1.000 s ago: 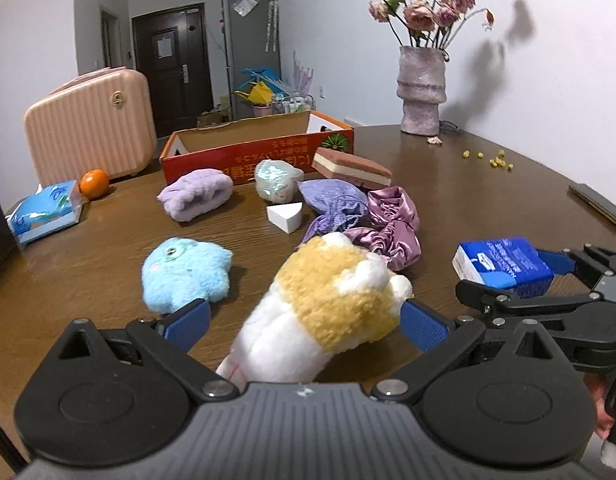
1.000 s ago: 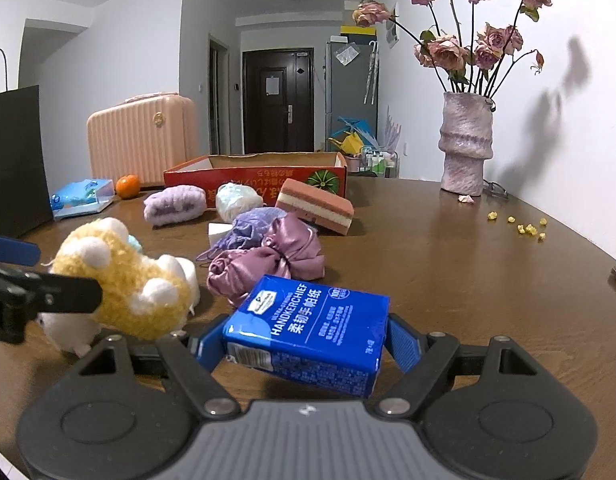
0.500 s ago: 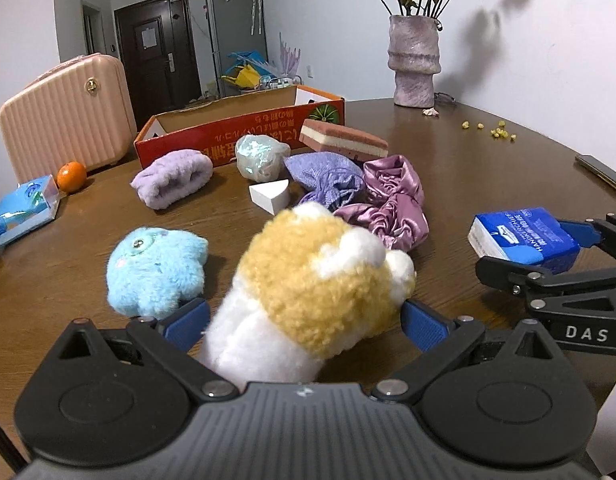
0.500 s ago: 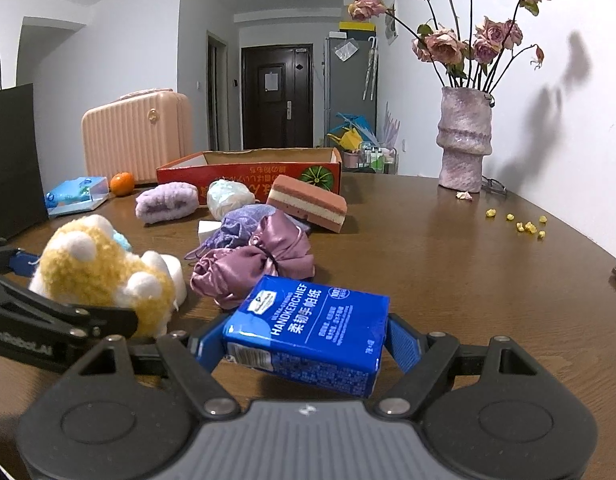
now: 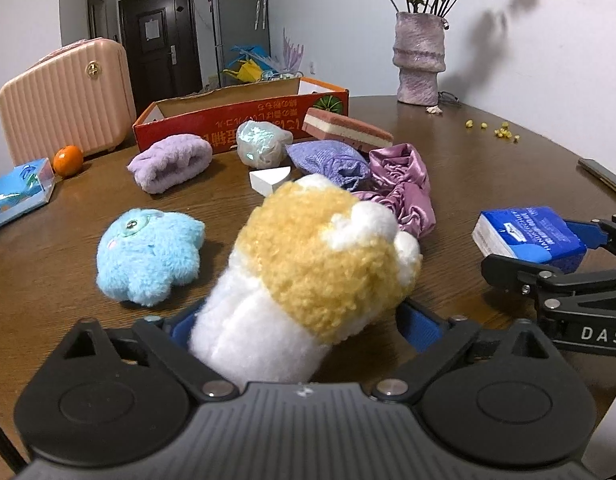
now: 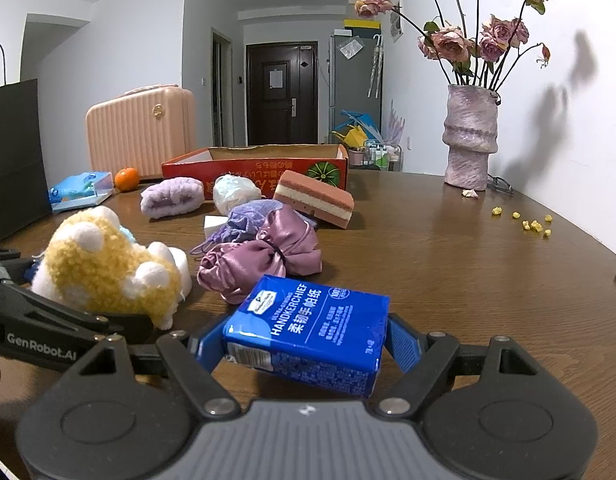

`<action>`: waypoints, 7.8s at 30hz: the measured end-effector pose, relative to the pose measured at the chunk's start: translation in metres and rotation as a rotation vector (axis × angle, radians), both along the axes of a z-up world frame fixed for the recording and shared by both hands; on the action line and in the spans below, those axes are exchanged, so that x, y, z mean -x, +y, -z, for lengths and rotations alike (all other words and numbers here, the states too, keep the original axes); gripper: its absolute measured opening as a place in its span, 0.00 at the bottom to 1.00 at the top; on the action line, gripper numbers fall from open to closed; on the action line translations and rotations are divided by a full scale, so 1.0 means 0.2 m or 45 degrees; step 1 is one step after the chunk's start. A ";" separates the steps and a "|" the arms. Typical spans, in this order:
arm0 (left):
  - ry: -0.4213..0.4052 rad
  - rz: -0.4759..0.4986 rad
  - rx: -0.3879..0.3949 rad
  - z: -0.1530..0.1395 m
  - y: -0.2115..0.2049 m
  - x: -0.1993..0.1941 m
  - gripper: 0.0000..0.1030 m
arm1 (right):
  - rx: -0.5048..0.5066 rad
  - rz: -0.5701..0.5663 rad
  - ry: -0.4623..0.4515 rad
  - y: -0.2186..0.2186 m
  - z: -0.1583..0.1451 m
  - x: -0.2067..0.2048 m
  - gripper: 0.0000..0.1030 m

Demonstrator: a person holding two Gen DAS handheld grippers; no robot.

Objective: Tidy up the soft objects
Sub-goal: 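Close the left gripper on the plush sheep while the right holds the tissue pack, then carry the sheep in the left gripper to the box while the right carries the pack, then open both grippers to drop the sheep and tissue pack into the box, then bring both tools back to the remaining soft items on the table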

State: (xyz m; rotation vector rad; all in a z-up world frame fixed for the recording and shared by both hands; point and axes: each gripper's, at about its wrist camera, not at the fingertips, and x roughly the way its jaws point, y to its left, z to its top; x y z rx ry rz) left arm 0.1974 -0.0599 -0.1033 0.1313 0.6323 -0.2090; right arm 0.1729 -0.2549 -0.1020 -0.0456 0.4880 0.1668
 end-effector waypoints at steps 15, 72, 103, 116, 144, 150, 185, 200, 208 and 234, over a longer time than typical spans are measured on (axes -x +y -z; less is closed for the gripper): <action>-0.015 0.021 0.053 -0.03 0.04 0.06 0.47 | 0.005 -0.011 -0.010 0.01 -0.01 0.02 0.79; -0.277 -0.073 0.154 -0.38 0.26 -0.18 0.44 | 0.041 -0.055 -0.140 0.17 -0.31 -0.31 0.79; -0.286 -0.142 0.219 -0.44 0.28 -0.77 0.44 | 0.055 -0.096 -0.214 0.30 -0.48 -1.00 0.79; -0.308 -0.168 0.229 -0.49 0.32 -1.00 0.44 | 0.052 -0.097 -0.185 0.30 -0.51 -1.24 0.79; -0.335 -0.254 0.195 -0.55 0.44 -1.58 0.44 | 0.006 -0.068 -0.045 0.32 -0.54 -1.90 0.79; -0.299 -0.286 0.166 -0.50 0.45 -1.73 0.44 | 0.033 -0.076 0.003 0.34 -0.48 -2.02 0.79; -0.310 -0.393 0.172 -0.42 0.49 -1.76 1.00 | 0.029 -0.053 0.048 0.38 -0.32 -2.09 1.00; -0.366 -0.377 0.185 -0.52 0.55 -1.58 1.00 | 0.043 -0.039 -0.026 0.35 -0.44 -1.92 1.00; -0.373 -0.387 0.167 -0.53 0.59 -1.47 1.00 | 0.058 -0.046 -0.068 0.32 -0.48 -1.79 1.00; -0.404 -0.341 0.137 -0.46 0.59 -0.86 1.00 | 0.022 -0.066 -0.173 0.22 -0.47 -1.14 1.00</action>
